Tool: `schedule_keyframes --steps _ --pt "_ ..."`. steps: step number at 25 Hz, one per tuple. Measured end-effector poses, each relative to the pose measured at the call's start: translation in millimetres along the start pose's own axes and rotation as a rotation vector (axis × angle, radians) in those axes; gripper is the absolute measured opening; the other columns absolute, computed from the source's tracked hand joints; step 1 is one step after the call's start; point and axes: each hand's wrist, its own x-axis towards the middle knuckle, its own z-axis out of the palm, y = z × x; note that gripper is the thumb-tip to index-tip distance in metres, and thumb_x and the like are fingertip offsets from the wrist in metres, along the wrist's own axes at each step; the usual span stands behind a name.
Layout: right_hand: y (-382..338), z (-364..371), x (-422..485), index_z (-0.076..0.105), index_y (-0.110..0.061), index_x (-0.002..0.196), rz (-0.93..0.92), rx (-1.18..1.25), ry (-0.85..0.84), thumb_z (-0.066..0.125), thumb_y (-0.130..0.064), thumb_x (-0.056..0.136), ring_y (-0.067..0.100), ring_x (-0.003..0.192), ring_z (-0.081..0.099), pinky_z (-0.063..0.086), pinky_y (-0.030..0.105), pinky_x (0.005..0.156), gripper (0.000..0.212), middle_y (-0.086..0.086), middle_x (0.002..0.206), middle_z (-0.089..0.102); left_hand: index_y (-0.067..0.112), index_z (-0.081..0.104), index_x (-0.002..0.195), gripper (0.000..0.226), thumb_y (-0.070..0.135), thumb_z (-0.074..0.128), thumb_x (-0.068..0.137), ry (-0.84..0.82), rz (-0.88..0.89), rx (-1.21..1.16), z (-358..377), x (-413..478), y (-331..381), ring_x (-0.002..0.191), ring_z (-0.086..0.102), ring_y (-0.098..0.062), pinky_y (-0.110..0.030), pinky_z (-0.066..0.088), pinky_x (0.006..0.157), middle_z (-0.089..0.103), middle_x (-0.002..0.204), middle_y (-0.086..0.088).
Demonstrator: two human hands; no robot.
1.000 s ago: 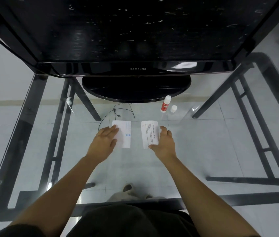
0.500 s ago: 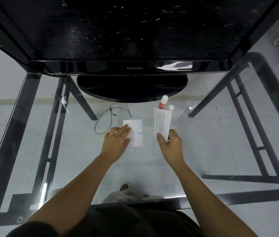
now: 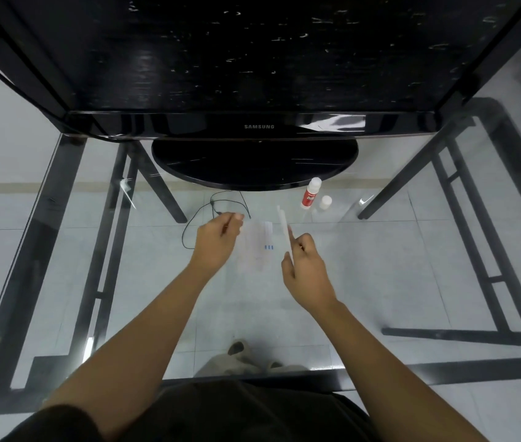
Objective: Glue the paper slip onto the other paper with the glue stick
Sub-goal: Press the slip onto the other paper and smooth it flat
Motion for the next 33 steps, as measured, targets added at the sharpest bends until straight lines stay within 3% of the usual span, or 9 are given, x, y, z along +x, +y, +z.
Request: schedule_keyframes --steps 2,6,9,14,18,23,27,29,33 --pt "-6 3 3 0.018 -0.01 0.146 -0.025 -0.097 -0.055 0.044 -0.01 0.094 0.014 0.075 0.047 0.046 0.023 0.073 0.058 0.01 0.108 0.043 0.021 0.068 0.09 0.031 0.047 0.051 0.089 -0.135 -0.118 -0.174 -9 6 21 0.076 0.068 -0.01 -0.02 0.052 0.068 0.071 0.085 0.002" --pt "-17 13 11 0.018 -0.006 0.145 -0.058 -0.214 -0.041 0.045 -0.01 0.093 0.024 0.088 0.052 0.047 0.032 0.08 0.06 0.017 0.115 0.046 0.017 0.069 0.08 0.052 0.067 0.057 0.072 -0.286 -0.112 -0.052 -12 10 43 0.066 0.069 -0.006 -0.018 0.054 0.063 0.072 0.074 0.003" --pt "-19 16 15 0.018 -0.007 0.145 -0.079 -0.253 -0.05 0.046 -0.016 0.094 0.025 0.093 0.052 0.047 0.033 0.085 0.059 0.017 0.12 0.045 0.013 0.068 0.074 0.031 0.044 0.066 0.078 -0.233 -0.097 -0.001 -10 15 47 0.061 0.068 -0.008 -0.02 0.055 0.061 0.071 0.067 0.0" --pt "-26 13 11 0.032 -0.018 0.138 -0.033 0.029 0.04 0.045 -0.058 0.084 0.018 0.101 0.048 0.041 0.032 0.086 0.069 0.006 0.118 0.046 0.005 0.067 0.078 0.016 0.02 0.065 0.083 -0.196 -0.111 0.047 -22 31 39 0.062 0.068 -0.013 -0.018 0.054 0.06 0.071 0.069 -0.009" --pt "-24 1 26 0.044 -0.016 0.129 0.131 0.358 0.259 0.053 -0.033 0.091 0.017 0.101 0.053 0.047 0.032 0.086 0.043 0.005 0.118 0.049 0.007 0.069 0.083 0.013 0.019 0.065 0.085 -0.316 -0.117 0.08 -38 48 37 0.064 0.067 -0.011 -0.017 0.054 0.06 0.071 0.075 -0.008" --pt "-16 -3 49 0.042 -0.022 0.122 0.275 0.586 0.014 0.061 -0.022 0.088 0.009 0.084 0.06 0.047 0.009 0.062 0.039 -0.004 0.105 0.057 0.005 0.069 0.087 0.015 0.019 0.067 0.084 -0.419 -0.127 0.076 -38 50 27 0.067 0.068 -0.014 -0.021 0.056 0.062 0.072 0.079 -0.01" --pt "-7 13 39 0.052 -0.021 0.095 0.294 0.59 0.033 0.066 -0.015 0.084 0.005 0.073 0.061 0.045 0.005 0.058 0.019 -0.007 0.091 0.061 0.01 0.067 0.084 0.006 0.012 0.07 0.08 -0.248 -0.236 -0.109 -21 25 1 0.066 0.065 -0.014 -0.024 0.056 0.066 0.069 0.08 -0.01" --pt "-3 23 33 0.058 -0.021 0.092 0.333 0.593 0.033 0.066 -0.014 0.084 0.003 0.073 0.06 0.045 0.004 0.061 0.013 -0.008 0.091 0.062 0.014 0.066 0.091 0.015 0.009 0.071 0.077 -0.17 -0.286 -0.153 -10 11 -14 0.073 0.063 -0.016 -0.028 0.055 0.074 0.065 0.079 -0.005" --pt "2 34 32 0.062 -0.022 0.095 0.377 0.588 0.015 0.065 -0.014 0.085 0.005 0.075 0.06 0.046 0.005 0.062 0.013 -0.011 0.092 0.061 0.021 0.064 0.09 0.018 0.01 0.07 0.077 -0.062 -0.302 -0.103 3 3 -27 0.074 0.061 -0.008 -0.009 0.045 0.067 0.062 0.076 0.007"
